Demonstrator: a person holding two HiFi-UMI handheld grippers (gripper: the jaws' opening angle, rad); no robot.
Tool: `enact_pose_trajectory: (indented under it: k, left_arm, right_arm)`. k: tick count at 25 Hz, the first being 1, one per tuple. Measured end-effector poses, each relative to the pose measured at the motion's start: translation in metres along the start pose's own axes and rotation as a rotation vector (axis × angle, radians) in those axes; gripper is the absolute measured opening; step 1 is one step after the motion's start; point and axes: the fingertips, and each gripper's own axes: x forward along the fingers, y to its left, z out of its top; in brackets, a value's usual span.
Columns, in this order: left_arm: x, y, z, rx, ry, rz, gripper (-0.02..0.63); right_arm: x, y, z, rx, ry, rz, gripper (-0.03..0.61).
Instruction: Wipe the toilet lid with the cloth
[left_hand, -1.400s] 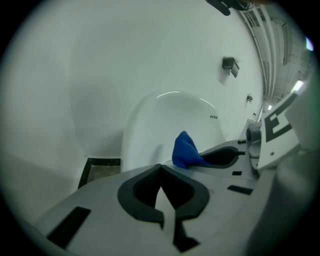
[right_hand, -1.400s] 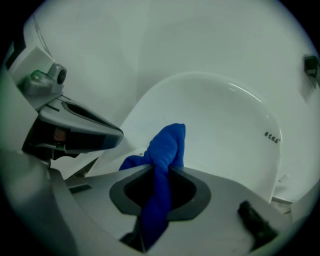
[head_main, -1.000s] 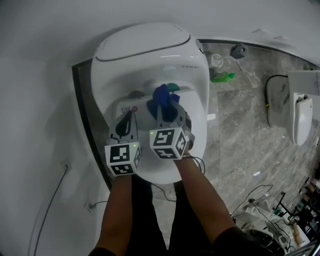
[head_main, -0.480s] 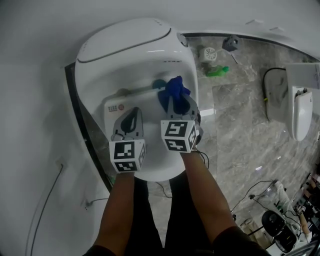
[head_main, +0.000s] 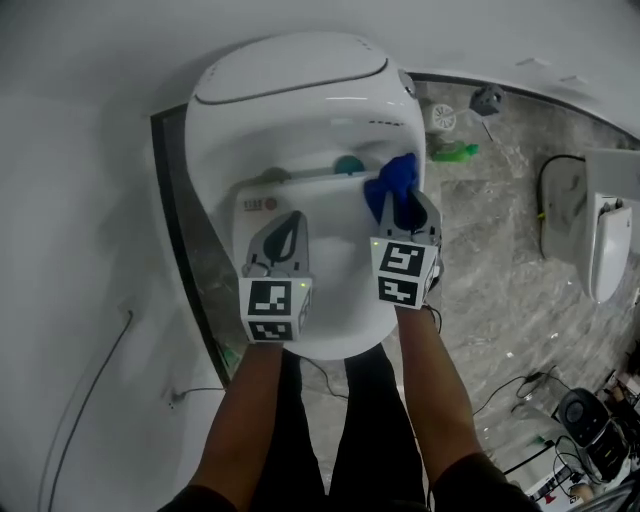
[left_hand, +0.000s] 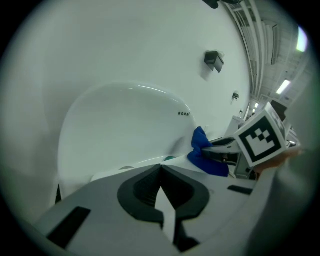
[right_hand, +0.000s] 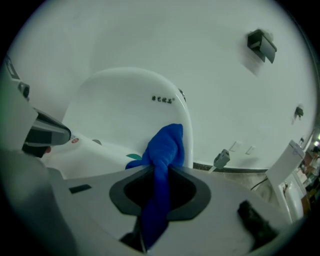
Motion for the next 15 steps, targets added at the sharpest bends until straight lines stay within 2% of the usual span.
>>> enact_pose_trajectory:
  k: [4, 11, 15]
  left_arm:
    - [-0.021, 0.027, -0.009, -0.031, -0.008, 0.027, 0.009]
    - [-0.064, 0.092, -0.028, -0.071, -0.008, 0.076, 0.009]
    - [-0.088, 0.126, -0.036, -0.132, -0.02, 0.123, 0.009]
  right_arm:
    - [-0.025, 0.041, 0.022, -0.046, -0.063, 0.053, 0.067]
    - [-0.064, 0.15, 0.062, -0.07, -0.119, 0.199, 0.067]
    - [-0.072, 0.219, 0.063, -0.09, -0.111, 0.268, 0.067]
